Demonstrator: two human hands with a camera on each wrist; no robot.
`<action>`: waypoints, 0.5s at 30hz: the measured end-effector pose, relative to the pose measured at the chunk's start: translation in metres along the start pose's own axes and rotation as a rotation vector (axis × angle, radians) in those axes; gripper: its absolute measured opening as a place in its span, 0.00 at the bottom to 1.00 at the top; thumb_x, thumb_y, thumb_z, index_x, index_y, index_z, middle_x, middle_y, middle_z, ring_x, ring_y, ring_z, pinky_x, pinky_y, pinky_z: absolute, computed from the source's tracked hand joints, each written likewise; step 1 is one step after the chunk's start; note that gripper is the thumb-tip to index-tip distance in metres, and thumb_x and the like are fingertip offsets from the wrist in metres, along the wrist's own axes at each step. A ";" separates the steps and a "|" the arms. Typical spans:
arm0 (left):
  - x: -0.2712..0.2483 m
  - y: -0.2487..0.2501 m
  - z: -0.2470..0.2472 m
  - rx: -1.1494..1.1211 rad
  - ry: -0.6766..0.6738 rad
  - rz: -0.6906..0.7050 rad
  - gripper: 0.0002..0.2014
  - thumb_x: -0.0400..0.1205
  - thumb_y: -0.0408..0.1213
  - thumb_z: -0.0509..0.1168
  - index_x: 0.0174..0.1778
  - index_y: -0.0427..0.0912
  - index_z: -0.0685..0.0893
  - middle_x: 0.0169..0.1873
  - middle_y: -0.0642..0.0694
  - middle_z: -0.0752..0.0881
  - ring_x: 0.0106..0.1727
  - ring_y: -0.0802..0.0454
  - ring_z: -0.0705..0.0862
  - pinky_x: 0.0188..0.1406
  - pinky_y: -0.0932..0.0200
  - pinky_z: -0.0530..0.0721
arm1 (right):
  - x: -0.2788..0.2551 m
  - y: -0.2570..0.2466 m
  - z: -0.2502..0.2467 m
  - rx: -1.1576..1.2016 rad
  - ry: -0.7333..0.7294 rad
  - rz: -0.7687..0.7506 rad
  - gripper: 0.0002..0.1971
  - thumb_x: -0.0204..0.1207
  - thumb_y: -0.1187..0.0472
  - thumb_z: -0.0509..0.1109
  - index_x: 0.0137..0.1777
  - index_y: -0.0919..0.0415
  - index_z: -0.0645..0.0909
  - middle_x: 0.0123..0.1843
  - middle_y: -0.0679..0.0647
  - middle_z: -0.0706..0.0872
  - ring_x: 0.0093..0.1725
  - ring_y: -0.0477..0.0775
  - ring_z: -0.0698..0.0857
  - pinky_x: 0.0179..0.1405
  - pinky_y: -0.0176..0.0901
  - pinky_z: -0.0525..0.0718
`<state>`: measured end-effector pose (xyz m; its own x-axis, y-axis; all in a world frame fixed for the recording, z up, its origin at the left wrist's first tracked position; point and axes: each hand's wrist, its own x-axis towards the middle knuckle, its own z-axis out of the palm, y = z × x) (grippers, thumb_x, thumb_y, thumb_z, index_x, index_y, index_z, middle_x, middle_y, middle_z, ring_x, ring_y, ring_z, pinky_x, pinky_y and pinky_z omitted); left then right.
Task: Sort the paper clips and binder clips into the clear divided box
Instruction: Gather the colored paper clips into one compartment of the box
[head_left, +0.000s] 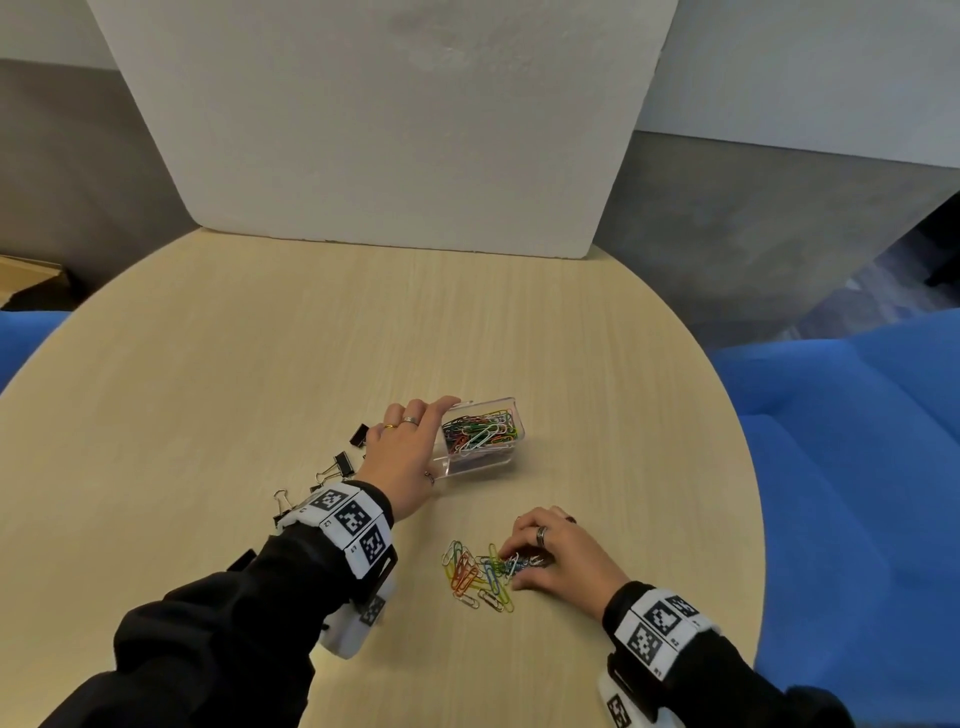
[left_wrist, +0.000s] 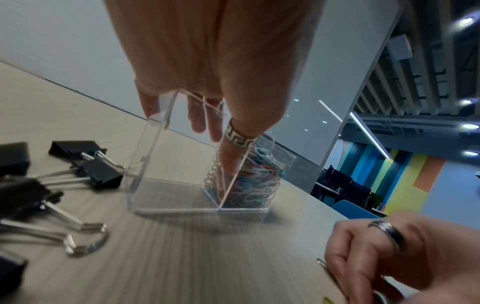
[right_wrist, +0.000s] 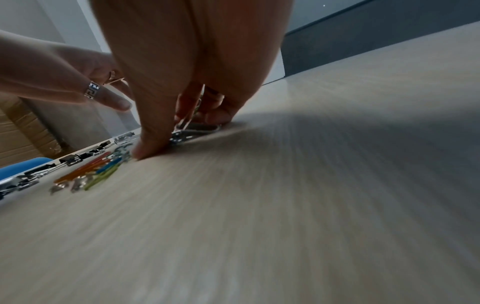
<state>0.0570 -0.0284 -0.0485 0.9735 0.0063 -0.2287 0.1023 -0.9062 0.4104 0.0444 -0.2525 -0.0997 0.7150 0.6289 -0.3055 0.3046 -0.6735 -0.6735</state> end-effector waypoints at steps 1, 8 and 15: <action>0.000 0.000 0.000 -0.001 0.000 0.000 0.40 0.75 0.29 0.64 0.78 0.55 0.52 0.67 0.48 0.68 0.67 0.47 0.64 0.67 0.47 0.65 | 0.002 -0.001 0.000 0.001 0.000 -0.003 0.14 0.66 0.55 0.78 0.52 0.48 0.86 0.46 0.30 0.72 0.51 0.34 0.70 0.55 0.22 0.65; -0.002 0.002 -0.002 0.008 -0.004 -0.003 0.40 0.75 0.31 0.64 0.79 0.54 0.51 0.67 0.48 0.68 0.68 0.47 0.64 0.67 0.47 0.65 | 0.011 -0.011 -0.003 -0.086 0.015 0.045 0.12 0.75 0.57 0.70 0.56 0.58 0.84 0.51 0.45 0.78 0.57 0.46 0.76 0.56 0.28 0.67; -0.001 0.000 -0.001 0.003 -0.002 -0.002 0.39 0.76 0.32 0.64 0.79 0.55 0.51 0.67 0.48 0.68 0.68 0.47 0.64 0.67 0.48 0.64 | 0.014 -0.019 -0.005 -0.175 -0.036 0.091 0.12 0.79 0.56 0.65 0.58 0.59 0.79 0.60 0.53 0.79 0.61 0.49 0.75 0.59 0.31 0.67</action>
<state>0.0560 -0.0282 -0.0472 0.9729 0.0077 -0.2313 0.1040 -0.9075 0.4070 0.0519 -0.2328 -0.0873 0.7229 0.5732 -0.3857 0.3462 -0.7837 -0.5157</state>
